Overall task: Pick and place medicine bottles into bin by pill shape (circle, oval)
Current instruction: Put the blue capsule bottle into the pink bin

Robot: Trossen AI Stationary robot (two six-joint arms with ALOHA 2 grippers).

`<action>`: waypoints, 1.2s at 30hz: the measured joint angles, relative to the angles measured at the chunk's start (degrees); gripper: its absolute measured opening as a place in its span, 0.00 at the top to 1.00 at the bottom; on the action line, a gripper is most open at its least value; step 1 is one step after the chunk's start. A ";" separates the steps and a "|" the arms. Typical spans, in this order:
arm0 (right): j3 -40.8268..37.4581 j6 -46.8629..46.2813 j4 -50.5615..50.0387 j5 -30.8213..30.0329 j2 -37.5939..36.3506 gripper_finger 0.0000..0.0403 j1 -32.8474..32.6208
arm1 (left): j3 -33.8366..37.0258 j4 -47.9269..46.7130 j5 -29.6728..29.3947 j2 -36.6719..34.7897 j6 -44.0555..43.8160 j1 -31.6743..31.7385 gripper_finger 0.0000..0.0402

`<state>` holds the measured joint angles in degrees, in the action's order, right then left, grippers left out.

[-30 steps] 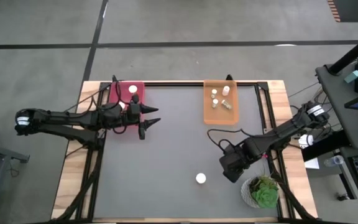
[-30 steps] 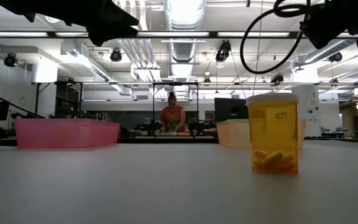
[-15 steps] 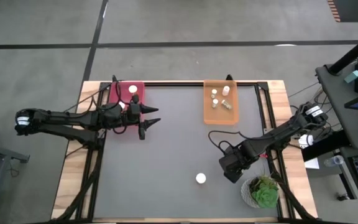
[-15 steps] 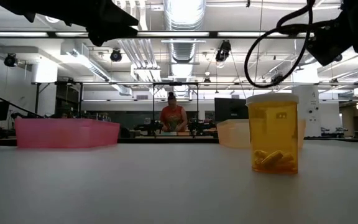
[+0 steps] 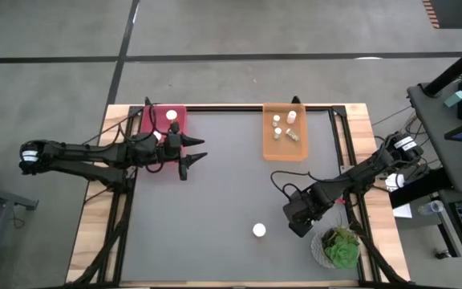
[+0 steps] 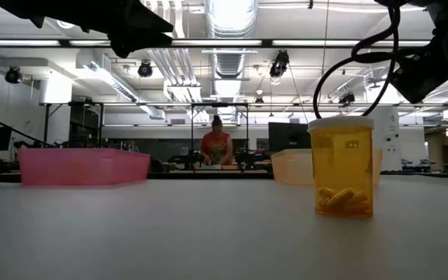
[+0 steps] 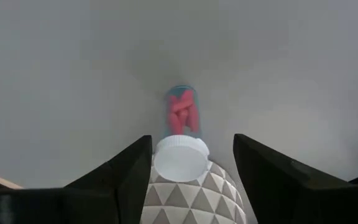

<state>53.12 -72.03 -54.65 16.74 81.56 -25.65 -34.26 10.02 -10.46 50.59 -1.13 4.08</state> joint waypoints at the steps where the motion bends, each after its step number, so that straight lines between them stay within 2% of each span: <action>1: 0.00 0.00 0.16 0.02 0.00 0.46 0.00 | 0.00 -0.02 0.00 0.00 0.02 0.00 0.53; 5: 0.00 -0.75 0.18 0.02 0.00 0.49 0.00 | 0.00 -0.02 0.00 0.00 0.02 0.04 0.53; 16: 0.00 -1.50 1.38 0.26 0.00 0.73 0.00 | 0.00 0.00 0.00 0.00 0.02 0.02 0.53; 26: 0.39 -0.38 0.84 0.02 -0.86 0.71 0.59 | 0.00 0.02 -0.02 0.00 0.02 0.02 0.53; 32: 5.05 5.50 -2.91 -7.49 -2.70 0.72 5.13 | 0.00 0.11 -0.02 0.00 0.07 0.02 0.53; 36: 9.24 13.33 -3.26 -14.92 -3.10 0.72 10.31 | 0.00 0.09 -0.02 0.00 1.02 -0.02 0.53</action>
<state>62.36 -58.70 -57.92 1.82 78.46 -15.34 -34.26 10.11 -10.48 50.59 -0.10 4.05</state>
